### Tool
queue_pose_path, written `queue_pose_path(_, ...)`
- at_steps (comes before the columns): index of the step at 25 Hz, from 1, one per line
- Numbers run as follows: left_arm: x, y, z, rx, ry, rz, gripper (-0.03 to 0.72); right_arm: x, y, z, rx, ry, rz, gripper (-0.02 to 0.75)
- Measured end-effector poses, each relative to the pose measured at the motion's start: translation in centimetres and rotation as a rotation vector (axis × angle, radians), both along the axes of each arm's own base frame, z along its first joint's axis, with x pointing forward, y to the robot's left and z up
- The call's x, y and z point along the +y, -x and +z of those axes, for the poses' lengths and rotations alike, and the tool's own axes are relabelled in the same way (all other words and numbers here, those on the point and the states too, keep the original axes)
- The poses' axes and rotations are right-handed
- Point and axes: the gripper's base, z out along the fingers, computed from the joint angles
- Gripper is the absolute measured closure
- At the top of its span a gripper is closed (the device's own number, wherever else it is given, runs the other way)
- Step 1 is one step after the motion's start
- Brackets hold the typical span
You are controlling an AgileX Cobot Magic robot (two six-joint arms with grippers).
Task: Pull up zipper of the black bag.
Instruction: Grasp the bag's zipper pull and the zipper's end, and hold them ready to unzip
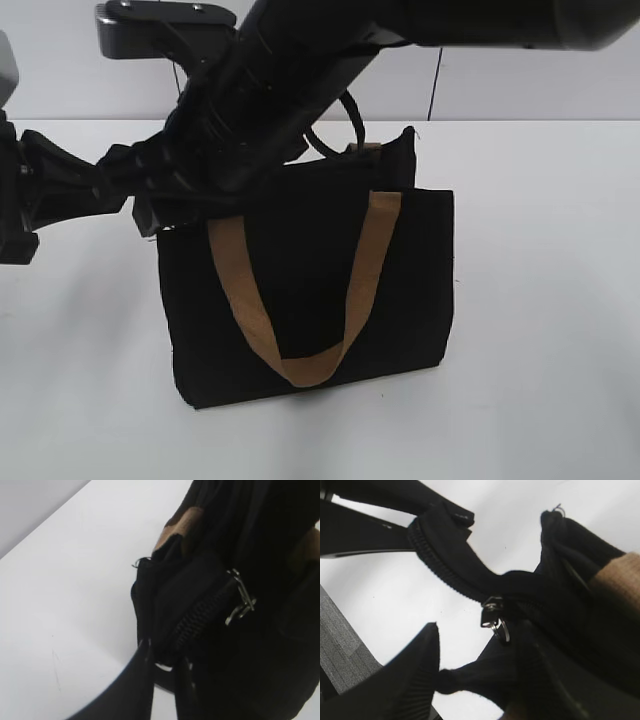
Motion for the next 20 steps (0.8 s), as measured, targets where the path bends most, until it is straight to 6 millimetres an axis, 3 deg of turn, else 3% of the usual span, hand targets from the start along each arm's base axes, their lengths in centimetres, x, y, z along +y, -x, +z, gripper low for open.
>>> queue_pose_path(5,0.0,0.0,0.0,0.0,0.0,0.0,0.614,0.04,-0.07,-0.09,0.002,-0.001,-0.007,0.4)
queue_pose_path(16,-0.11,-0.18,0.29,0.002,0.05,0.031,0.614,0.09,-0.17,0.01,-0.008,-0.01,-0.014,0.738)
queue_pose_path(20,-0.11,-0.18,0.3,0.002,0.051,0.032,0.614,0.05,-0.24,0.0,-0.019,-0.003,-0.011,0.738)
